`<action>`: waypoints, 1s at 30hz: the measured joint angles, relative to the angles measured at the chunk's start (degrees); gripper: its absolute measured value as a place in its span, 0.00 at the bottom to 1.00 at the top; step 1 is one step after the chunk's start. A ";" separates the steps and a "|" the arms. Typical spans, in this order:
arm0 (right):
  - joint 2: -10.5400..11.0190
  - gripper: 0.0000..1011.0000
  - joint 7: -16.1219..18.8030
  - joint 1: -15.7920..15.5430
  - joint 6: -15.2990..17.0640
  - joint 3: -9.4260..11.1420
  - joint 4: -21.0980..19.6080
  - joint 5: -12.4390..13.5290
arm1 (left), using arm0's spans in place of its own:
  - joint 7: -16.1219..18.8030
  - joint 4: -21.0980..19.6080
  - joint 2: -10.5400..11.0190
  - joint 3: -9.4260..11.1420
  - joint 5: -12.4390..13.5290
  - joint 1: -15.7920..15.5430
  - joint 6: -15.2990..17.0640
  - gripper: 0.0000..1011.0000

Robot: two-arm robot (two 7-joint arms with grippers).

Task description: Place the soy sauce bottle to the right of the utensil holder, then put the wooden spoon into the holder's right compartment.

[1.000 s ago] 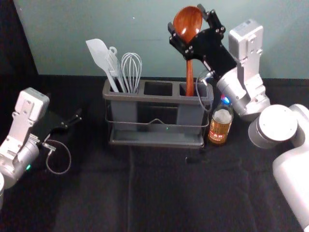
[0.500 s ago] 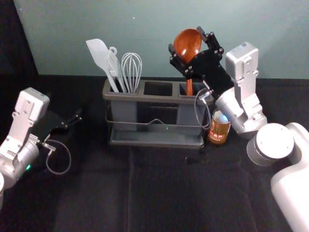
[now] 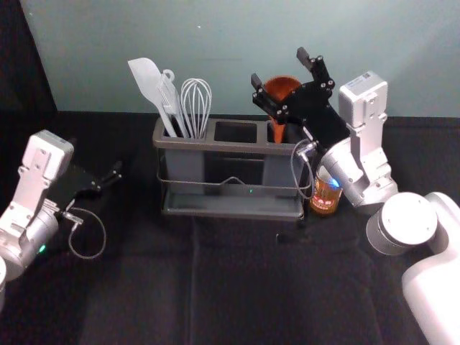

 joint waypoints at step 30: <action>3.21 0.99 -1.58 -11.16 5.44 4.95 -20.76 2.36 | 0.00 0.00 0.00 0.00 0.00 0.00 0.00 0.99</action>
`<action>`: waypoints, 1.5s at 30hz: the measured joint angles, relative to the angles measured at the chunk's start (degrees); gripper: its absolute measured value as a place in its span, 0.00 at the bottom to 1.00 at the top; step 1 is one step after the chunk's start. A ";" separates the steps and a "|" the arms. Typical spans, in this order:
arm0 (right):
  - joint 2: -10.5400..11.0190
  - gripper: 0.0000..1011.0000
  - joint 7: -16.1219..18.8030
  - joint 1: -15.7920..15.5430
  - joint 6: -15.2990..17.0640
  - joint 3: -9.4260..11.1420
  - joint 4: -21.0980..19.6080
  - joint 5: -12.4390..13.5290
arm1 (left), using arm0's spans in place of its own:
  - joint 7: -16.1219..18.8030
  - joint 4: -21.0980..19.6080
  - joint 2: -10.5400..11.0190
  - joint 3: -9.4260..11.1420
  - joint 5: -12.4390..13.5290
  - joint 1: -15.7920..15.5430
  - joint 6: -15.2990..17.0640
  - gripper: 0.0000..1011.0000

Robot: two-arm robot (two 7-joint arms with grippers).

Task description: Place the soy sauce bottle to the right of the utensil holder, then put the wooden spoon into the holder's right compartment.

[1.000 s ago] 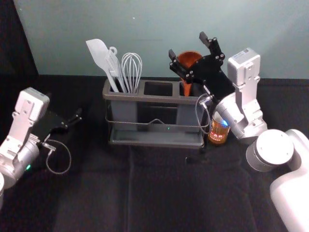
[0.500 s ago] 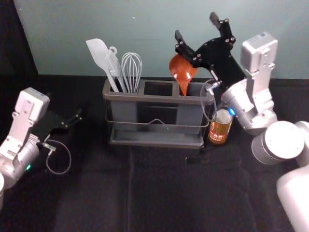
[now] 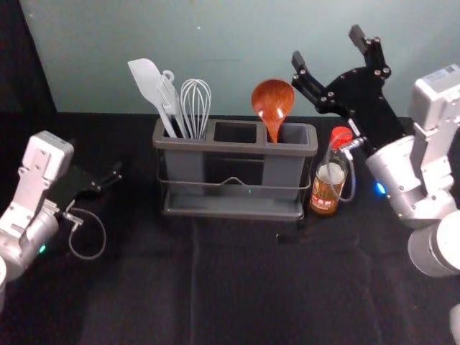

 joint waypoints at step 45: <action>0.92 0.99 -6.91 -6.05 13.18 9.59 7.61 -10.66 | 0.00 0.00 0.00 0.00 0.00 0.00 0.00 0.99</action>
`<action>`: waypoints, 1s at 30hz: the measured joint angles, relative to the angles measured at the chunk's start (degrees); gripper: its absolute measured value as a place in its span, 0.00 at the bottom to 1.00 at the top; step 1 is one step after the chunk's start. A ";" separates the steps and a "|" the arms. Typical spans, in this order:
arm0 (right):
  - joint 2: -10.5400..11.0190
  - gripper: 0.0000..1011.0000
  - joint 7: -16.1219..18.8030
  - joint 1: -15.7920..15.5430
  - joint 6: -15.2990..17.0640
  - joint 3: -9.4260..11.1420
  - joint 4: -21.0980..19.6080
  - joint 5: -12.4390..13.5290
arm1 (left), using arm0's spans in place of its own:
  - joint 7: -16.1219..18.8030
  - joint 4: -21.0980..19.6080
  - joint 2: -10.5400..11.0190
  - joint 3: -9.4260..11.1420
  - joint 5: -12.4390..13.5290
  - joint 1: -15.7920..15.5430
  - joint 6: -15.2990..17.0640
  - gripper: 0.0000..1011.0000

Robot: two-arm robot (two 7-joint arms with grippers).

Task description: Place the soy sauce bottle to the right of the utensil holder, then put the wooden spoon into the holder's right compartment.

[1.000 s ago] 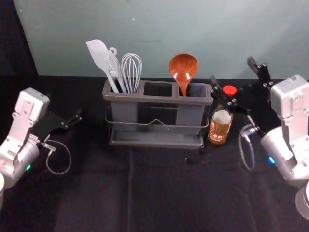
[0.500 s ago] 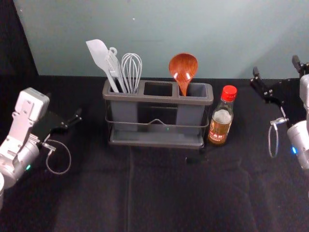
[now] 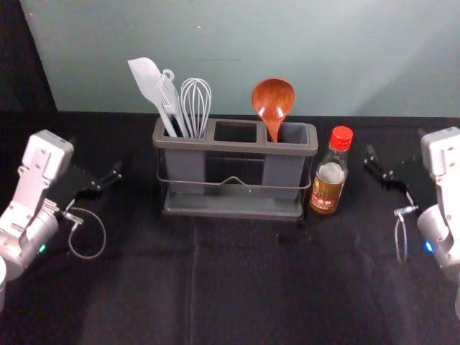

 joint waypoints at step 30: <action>-0.17 0.99 1.79 -0.45 4.16 0.03 1.67 1.71 | 0.00 0.00 0.00 0.00 0.00 0.00 0.00 0.99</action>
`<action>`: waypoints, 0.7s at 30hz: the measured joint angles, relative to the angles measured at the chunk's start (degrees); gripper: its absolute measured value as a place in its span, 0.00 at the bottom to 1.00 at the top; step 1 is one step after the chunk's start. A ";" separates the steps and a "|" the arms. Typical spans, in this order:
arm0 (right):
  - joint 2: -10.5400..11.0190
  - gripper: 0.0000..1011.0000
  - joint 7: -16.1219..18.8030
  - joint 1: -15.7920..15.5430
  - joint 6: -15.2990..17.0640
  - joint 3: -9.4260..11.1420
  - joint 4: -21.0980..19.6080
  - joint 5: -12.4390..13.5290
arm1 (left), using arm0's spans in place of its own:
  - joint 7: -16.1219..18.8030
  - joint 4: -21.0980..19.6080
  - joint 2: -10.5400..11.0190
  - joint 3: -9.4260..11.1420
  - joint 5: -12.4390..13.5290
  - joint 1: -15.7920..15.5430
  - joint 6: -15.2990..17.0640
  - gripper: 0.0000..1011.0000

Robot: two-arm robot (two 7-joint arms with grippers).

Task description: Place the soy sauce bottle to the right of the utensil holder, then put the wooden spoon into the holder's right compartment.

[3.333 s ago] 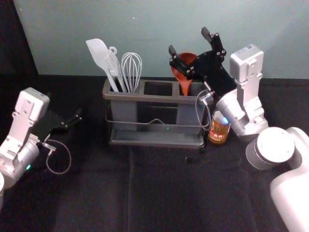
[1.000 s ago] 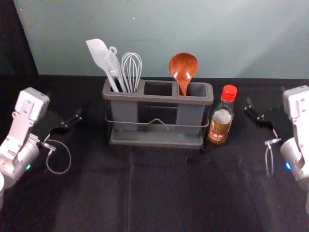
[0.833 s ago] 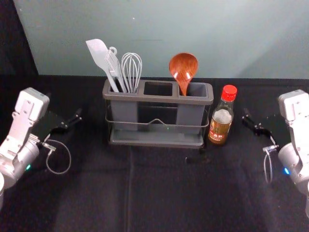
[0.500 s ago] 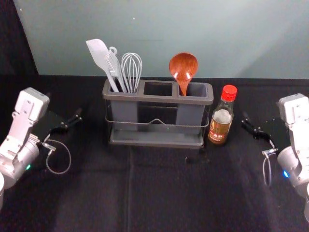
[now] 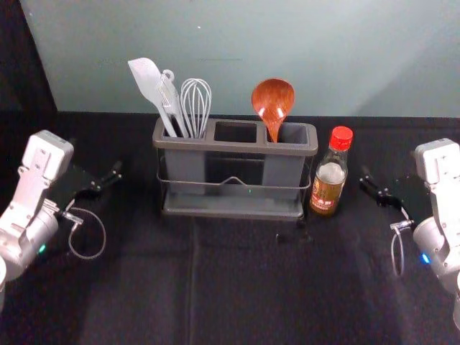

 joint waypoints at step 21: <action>0.02 0.99 0.00 0.00 0.09 0.00 -0.10 -0.01 | 0.00 0.00 0.00 0.00 0.00 0.00 0.00 0.99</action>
